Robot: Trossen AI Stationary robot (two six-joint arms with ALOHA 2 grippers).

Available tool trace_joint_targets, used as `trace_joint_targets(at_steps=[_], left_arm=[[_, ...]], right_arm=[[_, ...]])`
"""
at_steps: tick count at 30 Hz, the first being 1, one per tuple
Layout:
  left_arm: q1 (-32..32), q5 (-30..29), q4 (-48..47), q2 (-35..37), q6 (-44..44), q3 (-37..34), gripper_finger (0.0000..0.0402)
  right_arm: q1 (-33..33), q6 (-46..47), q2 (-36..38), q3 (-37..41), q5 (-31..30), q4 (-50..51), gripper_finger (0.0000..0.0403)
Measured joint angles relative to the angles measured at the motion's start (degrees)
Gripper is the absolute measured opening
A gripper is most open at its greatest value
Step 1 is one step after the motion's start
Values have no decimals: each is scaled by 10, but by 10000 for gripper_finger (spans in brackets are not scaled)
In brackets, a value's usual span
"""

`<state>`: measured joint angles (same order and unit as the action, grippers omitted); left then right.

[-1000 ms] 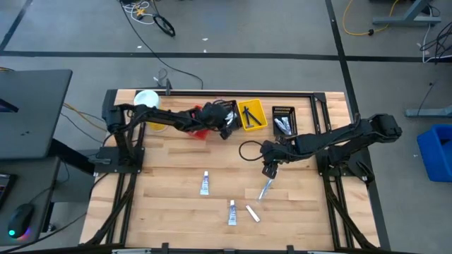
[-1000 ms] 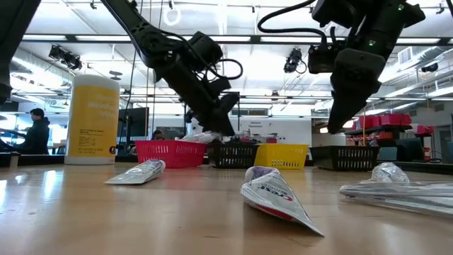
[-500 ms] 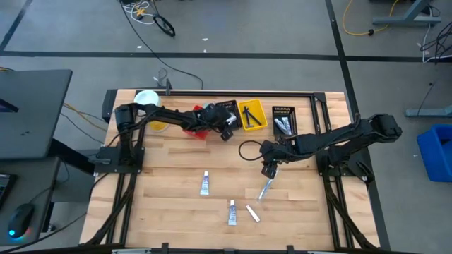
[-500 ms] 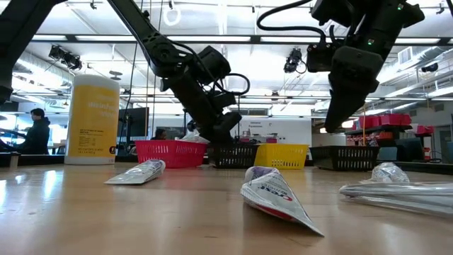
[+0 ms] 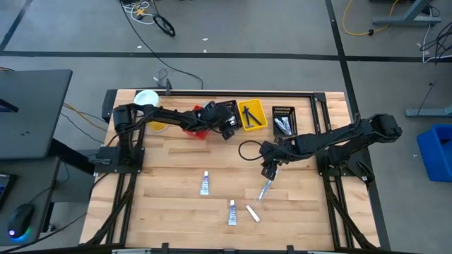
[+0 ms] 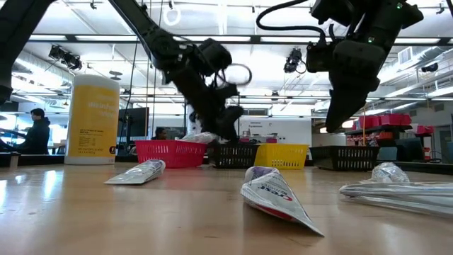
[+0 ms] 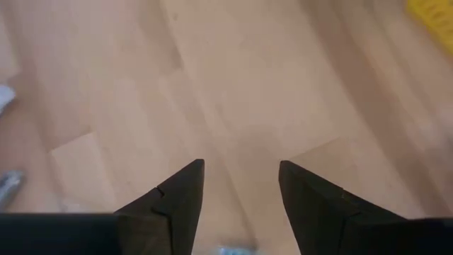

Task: Pick & Place Travel size toiletries
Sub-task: Put the purple toothpaste into the right black bin

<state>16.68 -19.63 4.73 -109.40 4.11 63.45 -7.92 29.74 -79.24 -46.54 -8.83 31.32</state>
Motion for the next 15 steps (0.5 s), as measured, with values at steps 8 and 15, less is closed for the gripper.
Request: trace_joint_targets(at_steps=[8,15], left_arm=[[-33,3,-88,71,12,34,155],[-66,39,-190,155,64,36,152]], right_arm=[[-6,0,0,0,25,-5,189],[-22,-4,0,0,26,-3,187]])
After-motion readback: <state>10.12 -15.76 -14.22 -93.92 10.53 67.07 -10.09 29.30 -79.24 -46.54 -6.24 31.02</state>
